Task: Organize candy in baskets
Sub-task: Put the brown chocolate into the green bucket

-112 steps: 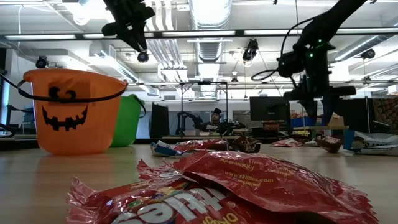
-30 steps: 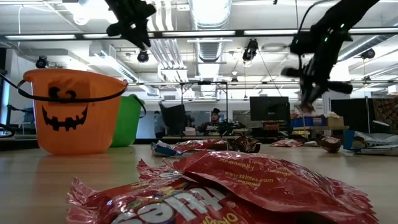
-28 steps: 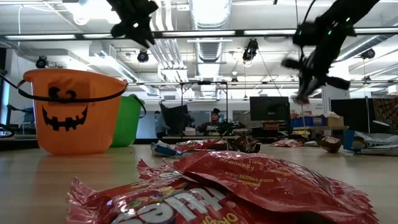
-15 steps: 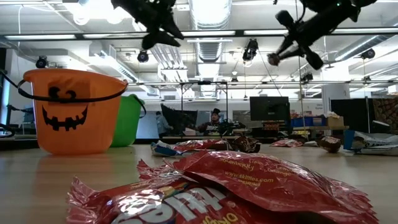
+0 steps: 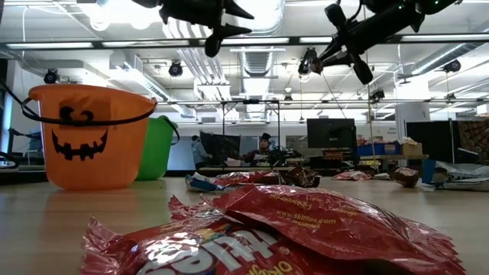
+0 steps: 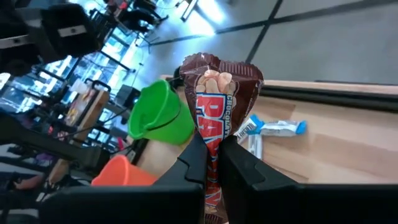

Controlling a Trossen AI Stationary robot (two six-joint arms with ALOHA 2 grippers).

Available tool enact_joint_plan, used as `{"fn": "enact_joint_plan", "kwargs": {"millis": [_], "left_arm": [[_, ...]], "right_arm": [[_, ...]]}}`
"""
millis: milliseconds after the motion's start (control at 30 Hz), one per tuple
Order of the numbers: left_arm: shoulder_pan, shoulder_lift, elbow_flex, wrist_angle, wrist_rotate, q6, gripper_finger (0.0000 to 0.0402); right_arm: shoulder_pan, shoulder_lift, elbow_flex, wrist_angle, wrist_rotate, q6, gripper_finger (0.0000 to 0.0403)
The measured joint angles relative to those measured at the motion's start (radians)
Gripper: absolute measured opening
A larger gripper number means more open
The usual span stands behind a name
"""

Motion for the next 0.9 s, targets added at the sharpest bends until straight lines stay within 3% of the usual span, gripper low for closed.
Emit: {"fn": "enact_joint_plan", "kwargs": {"millis": [433, 700, 900], "left_arm": [[-0.062, 0.176, 0.040, 0.260, 0.062, -0.139, 0.0130], [-0.071, 0.258, 0.170, 0.238, 0.102, -0.125, 0.0130], [-0.072, 0.270, 0.198, 0.161, 0.090, -0.077, 0.0130]], "right_arm": [[0.034, 0.043, 0.118, -0.039, 0.000, -0.082, 0.0015], [0.077, 0.112, 0.206, -0.054, 0.000, -0.145, 0.0015], [0.076, 0.130, 0.291, -0.148, 0.026, -0.210, 0.0015]]}}
